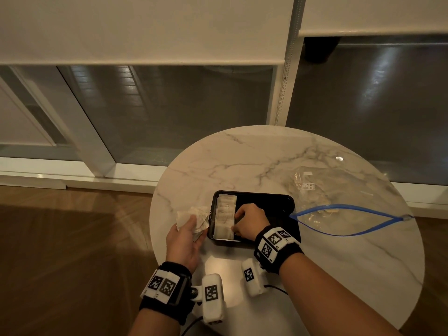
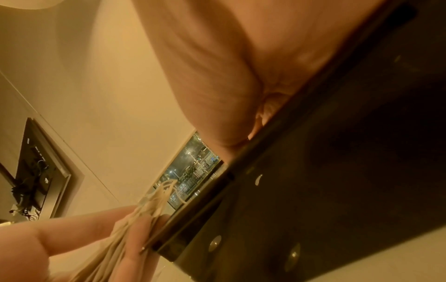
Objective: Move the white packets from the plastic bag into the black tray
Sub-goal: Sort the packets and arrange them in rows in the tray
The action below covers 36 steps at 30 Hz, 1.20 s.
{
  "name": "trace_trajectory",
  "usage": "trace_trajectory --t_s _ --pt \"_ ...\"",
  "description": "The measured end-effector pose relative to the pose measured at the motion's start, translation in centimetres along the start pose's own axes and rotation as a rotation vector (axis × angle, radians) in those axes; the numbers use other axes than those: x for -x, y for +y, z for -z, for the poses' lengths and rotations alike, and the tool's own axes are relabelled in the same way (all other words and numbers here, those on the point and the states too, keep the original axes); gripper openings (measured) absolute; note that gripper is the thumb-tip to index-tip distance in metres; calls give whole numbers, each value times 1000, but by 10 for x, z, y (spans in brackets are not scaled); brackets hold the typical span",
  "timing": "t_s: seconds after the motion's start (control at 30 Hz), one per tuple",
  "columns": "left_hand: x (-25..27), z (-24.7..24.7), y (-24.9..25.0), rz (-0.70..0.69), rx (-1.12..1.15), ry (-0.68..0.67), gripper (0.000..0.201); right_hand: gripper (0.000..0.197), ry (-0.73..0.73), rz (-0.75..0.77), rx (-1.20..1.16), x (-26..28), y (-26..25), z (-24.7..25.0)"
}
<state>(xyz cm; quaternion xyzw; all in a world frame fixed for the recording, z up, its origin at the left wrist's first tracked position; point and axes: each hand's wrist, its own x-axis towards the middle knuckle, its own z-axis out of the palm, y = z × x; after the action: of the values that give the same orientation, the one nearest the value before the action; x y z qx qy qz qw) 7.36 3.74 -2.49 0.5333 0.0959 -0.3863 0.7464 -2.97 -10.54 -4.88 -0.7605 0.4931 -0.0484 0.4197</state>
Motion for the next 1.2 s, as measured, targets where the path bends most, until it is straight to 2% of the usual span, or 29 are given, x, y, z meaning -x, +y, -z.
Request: trace_trajectory --t_s 0.43,0.6,0.7,0.8,0.87,0.97,1.07,1.2 --pt "11 -2 -3 -49 -66 -51 11 29 -36 21 3 10 3 8" --pt "12 -2 0 -88 -65 -71 21 23 58 56 -105 18 3 23" --pt "19 -9 4 -94 -49 -131 25 12 104 103 -334 32 -3 37" --pt "32 -25 3 -58 -43 -235 28 13 10 161 -493 55 -12 53" --pt "42 -35 0 -39 -61 -311 29 18 -48 206 -534 68 -14 60" --pt "54 -46 -6 -37 -111 -407 27 15 4 257 -595 79 -10 67" --pt "61 -50 -10 -36 -149 -465 27 14 70 242 -656 86 -4 75" --pt "66 -50 -13 -52 -173 -494 28 15 59 208 -734 92 1 82"
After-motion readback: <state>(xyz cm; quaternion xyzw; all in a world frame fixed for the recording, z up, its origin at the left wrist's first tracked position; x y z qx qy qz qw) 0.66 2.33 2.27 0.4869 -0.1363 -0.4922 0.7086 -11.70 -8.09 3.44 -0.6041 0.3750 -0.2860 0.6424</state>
